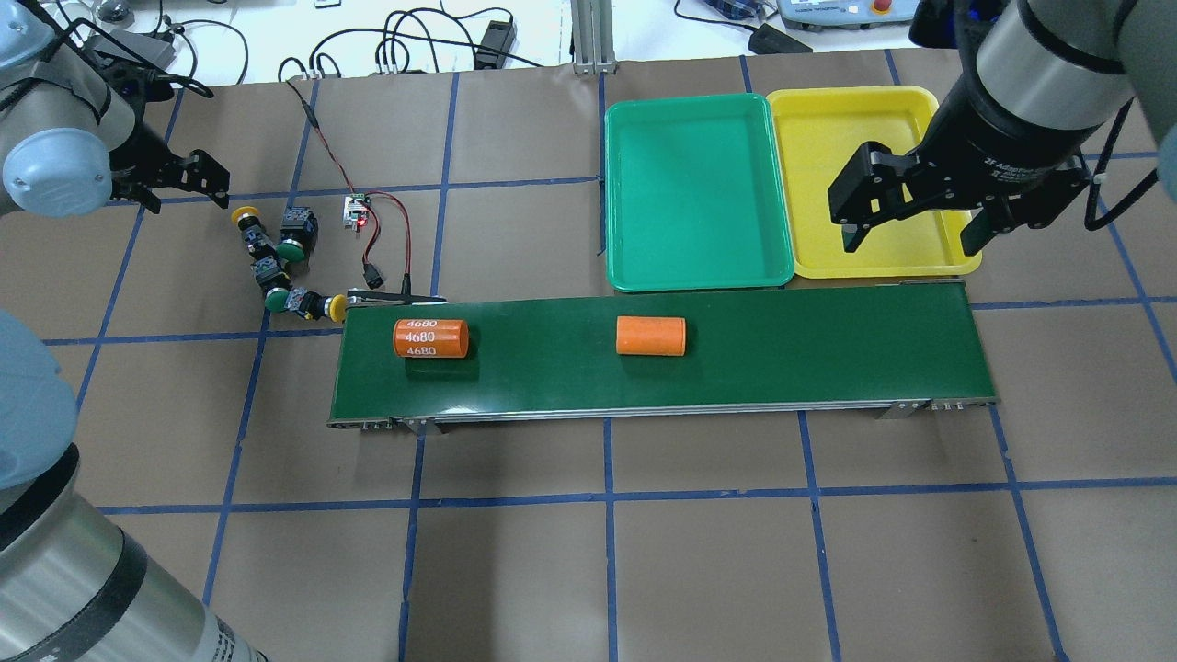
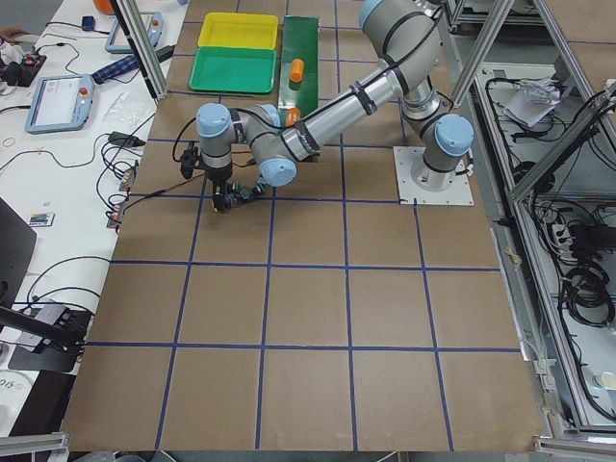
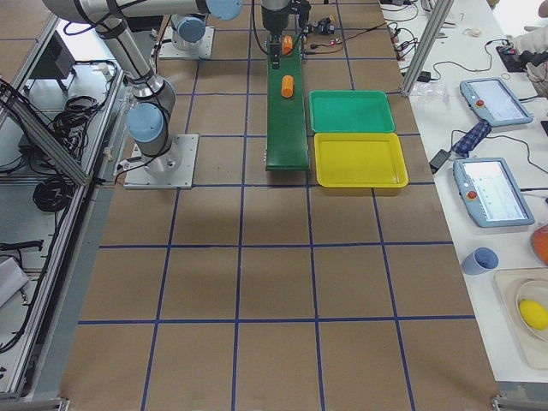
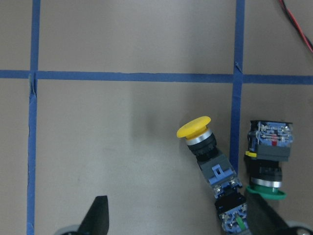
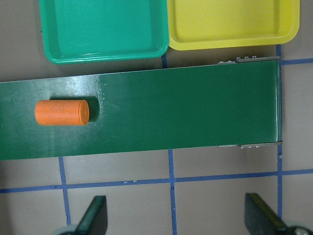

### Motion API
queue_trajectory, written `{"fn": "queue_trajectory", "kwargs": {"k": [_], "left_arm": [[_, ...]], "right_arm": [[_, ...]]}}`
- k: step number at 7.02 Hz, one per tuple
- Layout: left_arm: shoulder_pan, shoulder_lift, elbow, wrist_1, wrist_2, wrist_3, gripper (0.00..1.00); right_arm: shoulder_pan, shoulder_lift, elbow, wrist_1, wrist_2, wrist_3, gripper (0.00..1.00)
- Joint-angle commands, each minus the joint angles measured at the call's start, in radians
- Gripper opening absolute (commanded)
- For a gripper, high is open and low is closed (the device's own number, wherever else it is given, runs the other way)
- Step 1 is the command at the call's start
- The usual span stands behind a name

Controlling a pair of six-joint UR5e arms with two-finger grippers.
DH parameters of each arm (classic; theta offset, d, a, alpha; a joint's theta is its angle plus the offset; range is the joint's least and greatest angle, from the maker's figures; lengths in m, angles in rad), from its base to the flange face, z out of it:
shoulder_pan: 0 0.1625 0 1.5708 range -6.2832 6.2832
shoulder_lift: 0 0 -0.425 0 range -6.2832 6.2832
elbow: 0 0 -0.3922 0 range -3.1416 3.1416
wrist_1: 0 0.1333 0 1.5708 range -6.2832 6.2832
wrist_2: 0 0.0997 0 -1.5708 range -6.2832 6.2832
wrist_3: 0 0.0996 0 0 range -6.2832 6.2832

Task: Sort buttons by color to trays
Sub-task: 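Move the left gripper to a yellow-capped push button and grasp it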

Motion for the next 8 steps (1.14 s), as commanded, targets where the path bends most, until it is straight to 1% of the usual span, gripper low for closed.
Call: {"fn": "queue_trajectory", "kwargs": {"k": [1,2,3,5,8], "left_arm": [[-0.004,-0.059,0.02,0.004,-0.002,-0.048,1.0],[-0.009,-0.064,0.021,0.011,-0.01,-0.049,1.0],[-0.009,-0.065,0.014,0.017,-0.064,-0.088,1.0],[-0.016,-0.073,0.003,0.017,-0.059,-0.145,1.0],[-0.016,-0.093,0.003,0.017,-0.057,-0.148,1.0]], "right_arm": [[0.0,-0.001,0.0,0.0,0.0,0.0,1.0],[0.0,-0.001,0.0,0.0,0.0,0.0,1.0],[0.0,-0.001,0.0,0.0,0.0,0.0,1.0],[0.0,-0.001,0.0,0.0,0.0,0.0,1.0],[0.0,-0.001,0.006,0.0,0.0,0.0,1.0]]}}
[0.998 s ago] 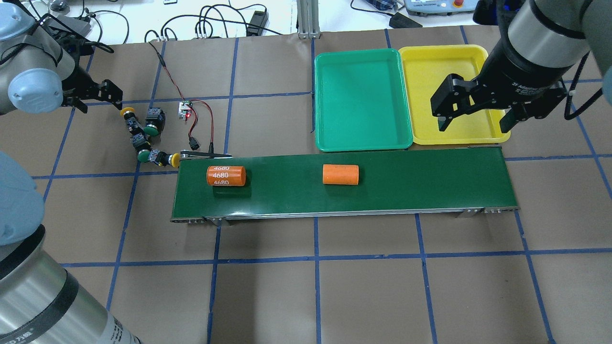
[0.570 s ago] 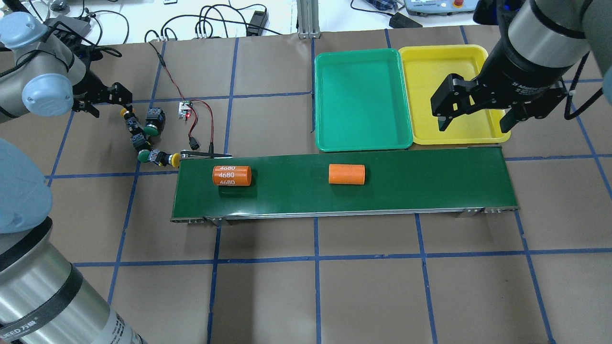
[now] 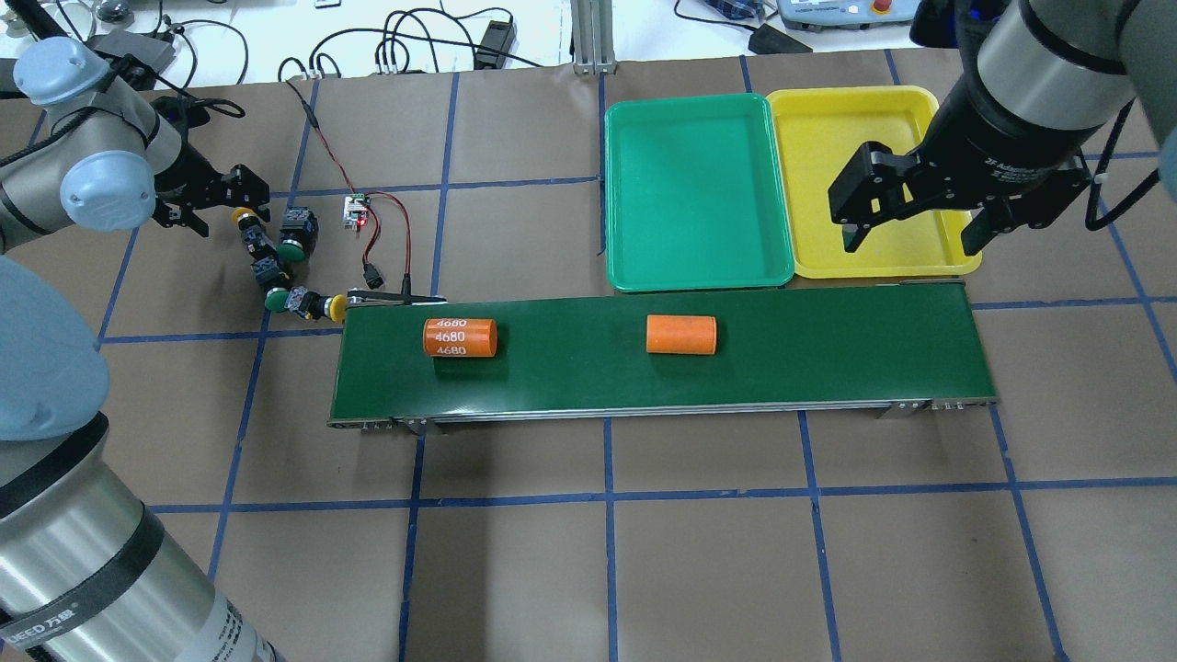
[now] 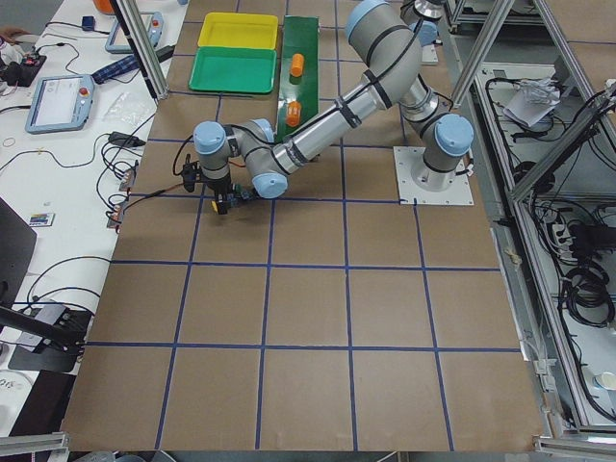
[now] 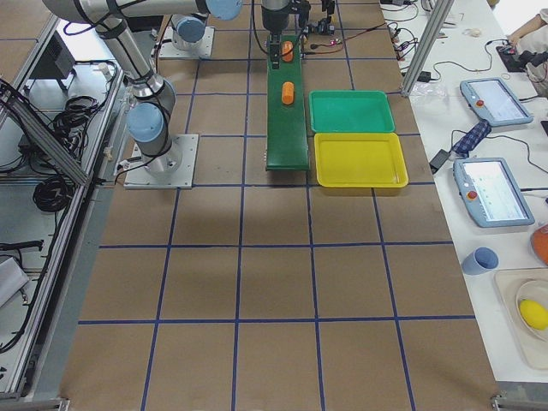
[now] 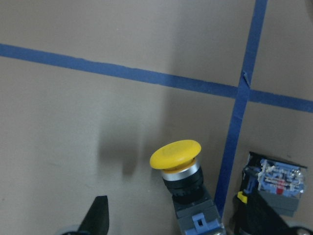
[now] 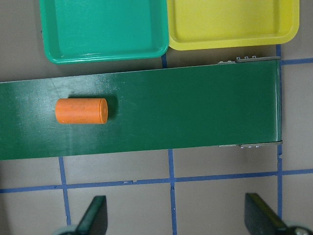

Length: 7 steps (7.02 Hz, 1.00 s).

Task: Sort buttons by color to trays
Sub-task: 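Move the left gripper to a yellow-capped push button and grasp it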

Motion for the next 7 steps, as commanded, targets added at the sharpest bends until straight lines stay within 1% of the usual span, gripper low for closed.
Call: {"fn": "queue_trajectory", "kwargs": {"k": [1,2,3,4,5,7], "left_arm": [[-0.001,-0.016,0.0,0.0,0.0,-0.002,1.0],[-0.001,-0.022,-0.003,0.0,-0.002,-0.003,0.95],[-0.001,-0.024,-0.003,-0.001,-0.002,-0.003,0.68],[0.001,-0.024,-0.002,-0.003,0.004,0.0,0.11],[0.001,-0.021,0.0,-0.009,0.001,0.001,0.0],[-0.001,-0.001,0.012,-0.021,0.0,0.018,0.0]], "right_arm": [[0.0,0.0,0.009,-0.002,0.0,0.0,1.0],[0.0,-0.002,0.009,0.0,0.0,0.0,1.0],[0.0,-0.003,0.009,0.0,0.0,0.0,1.0],[0.0,-0.005,0.009,0.0,0.0,0.0,1.0],[0.0,-0.005,0.009,0.0,0.0,-0.003,1.0],[-0.002,-0.005,0.009,0.0,0.0,-0.005,1.0]]}}
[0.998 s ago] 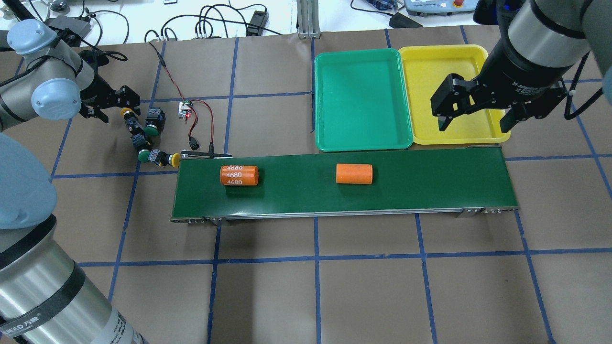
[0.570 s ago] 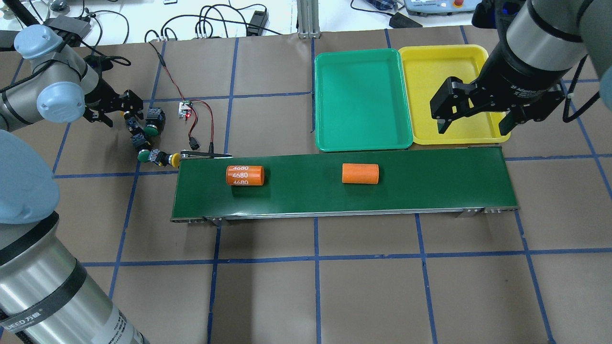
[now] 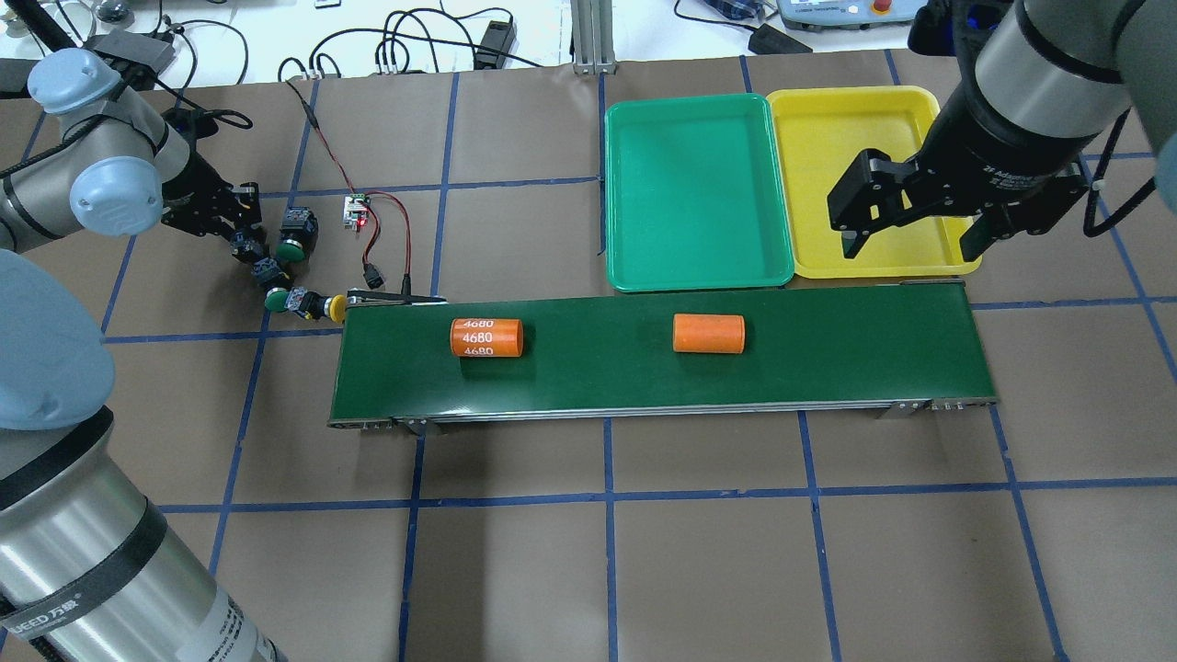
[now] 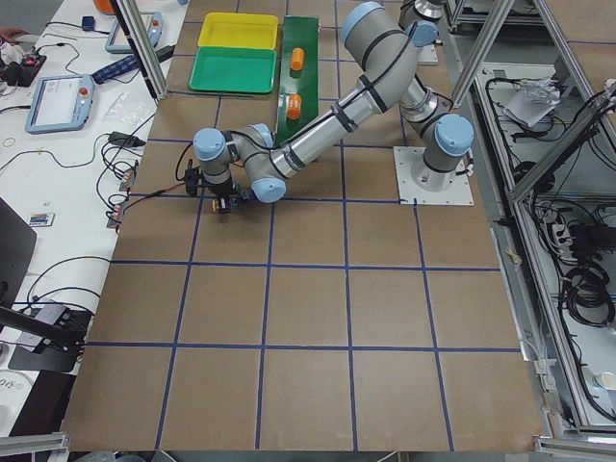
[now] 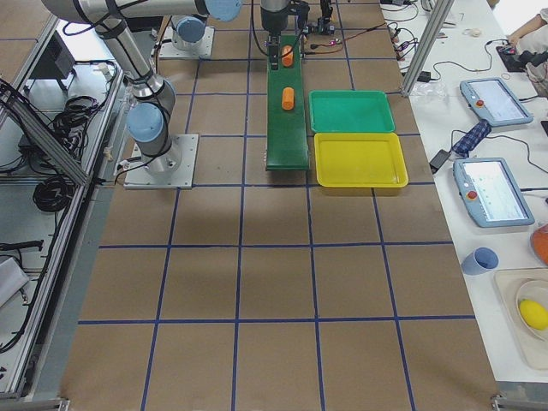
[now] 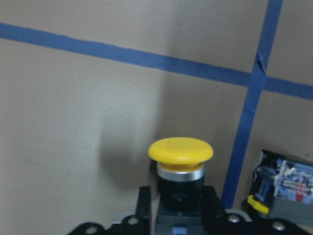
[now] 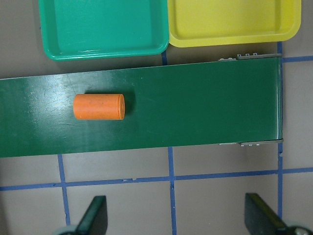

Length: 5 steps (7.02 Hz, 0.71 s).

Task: Sort buttons by color to trays
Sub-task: 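Carry the yellow-capped button with the left gripper over the belt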

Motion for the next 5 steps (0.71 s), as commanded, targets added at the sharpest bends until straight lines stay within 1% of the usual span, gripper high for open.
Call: {"fn": "queue_trajectory", "kwargs": {"k": [1,2,3,4,5], "left_arm": [[-0.011,0.047,0.008,-0.02,-0.001,0.007,0.0],[-0.028,0.112,-0.01,-0.096,-0.002,0.01,0.0],[-0.062,0.192,-0.018,-0.211,0.001,0.009,0.0],[-0.105,0.279,-0.062,-0.303,0.001,-0.007,0.0],[-0.144,0.359,-0.154,-0.307,-0.001,-0.057,0.0]], "right_arm": [[-0.001,0.0,0.0,0.0,0.0,-0.001,1.0],[-0.001,0.0,0.002,0.0,0.0,-0.001,1.0],[-0.001,0.0,0.0,0.0,0.0,-0.001,1.0],[-0.001,0.0,0.0,0.0,-0.002,-0.001,1.0],[-0.001,0.0,0.0,0.0,-0.002,-0.001,1.0]]}}
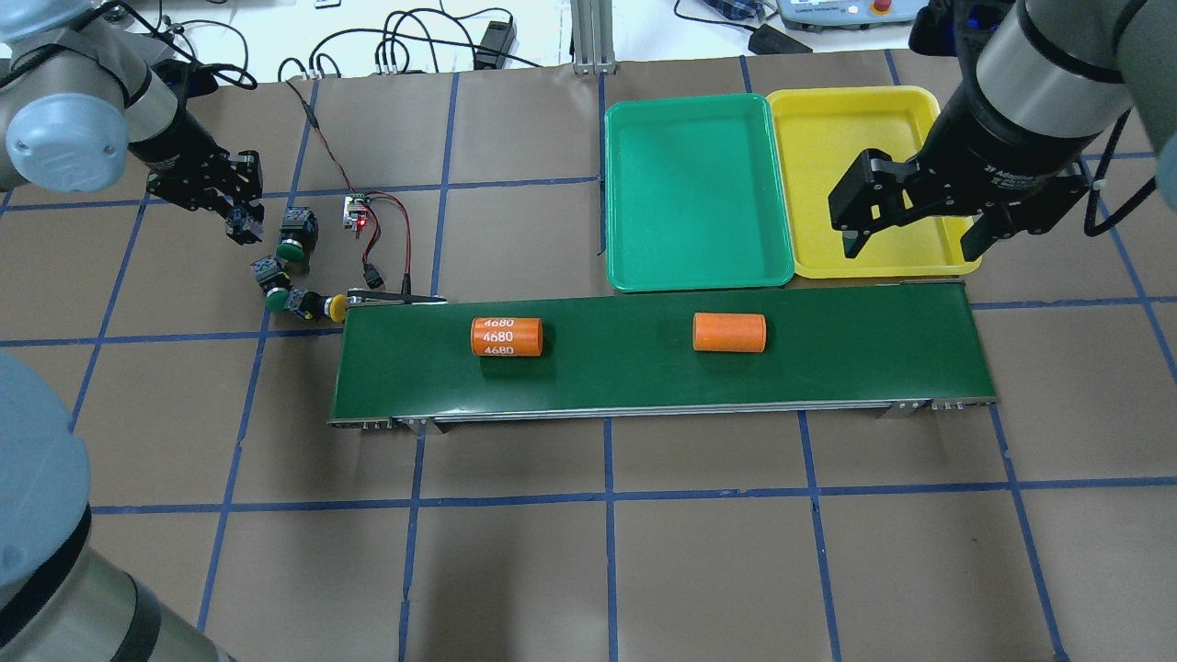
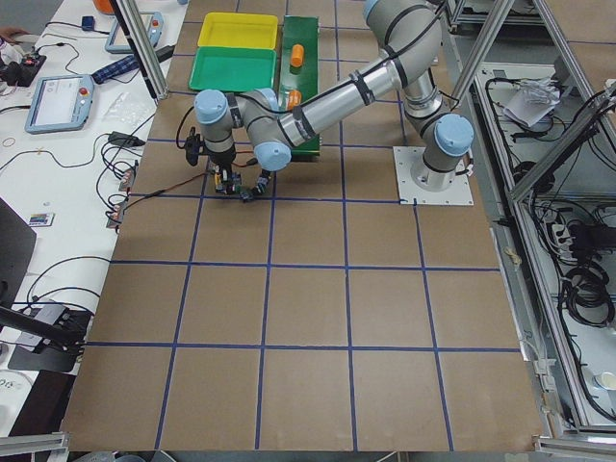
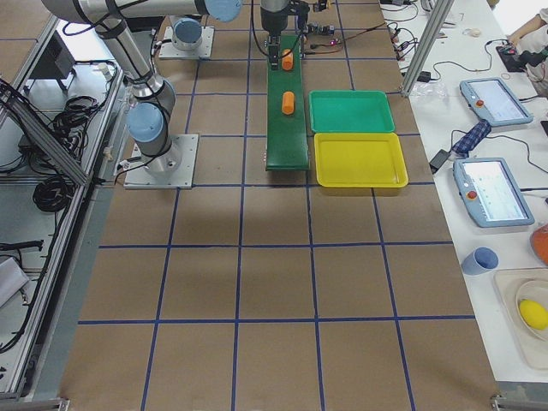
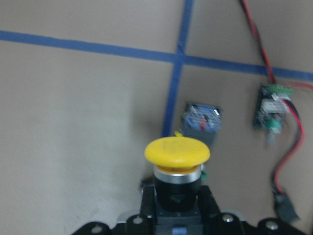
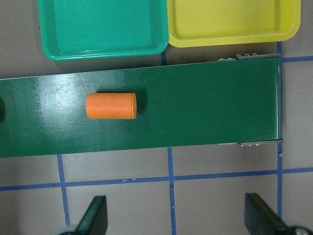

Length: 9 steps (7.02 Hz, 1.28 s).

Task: Sort buttons by color to trays
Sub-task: 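Carry the yellow-capped button with the left gripper over the belt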

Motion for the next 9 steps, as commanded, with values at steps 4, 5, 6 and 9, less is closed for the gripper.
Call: {"fn": "queue_trajectory", "kwargs": {"k": [4,5,6,9], "left_arm": [[-0.147,0.259,-0.355,-0.038,-0.012,-0.069,0.0],[-0.153,0.26,-0.381,-0.038,-0.006,-0.067,0.0],[-0.161,0.236,-0.383,-0.028,-0.005,-0.07,0.0],[-0.178,0.223,-0.392,0.041,-0.009,-0.069,0.07]], "right_arm": [[0.001,-0.006,0.001,0.0,-0.001,0.0,1.0],[0.0,-0.006,0.005,0.0,0.001,0.002,1.0],[0.0,-0.006,0.006,0.0,0.001,0.002,1.0],[0.0,-0.007,0.008,0.0,0.001,0.0,1.0]]}}
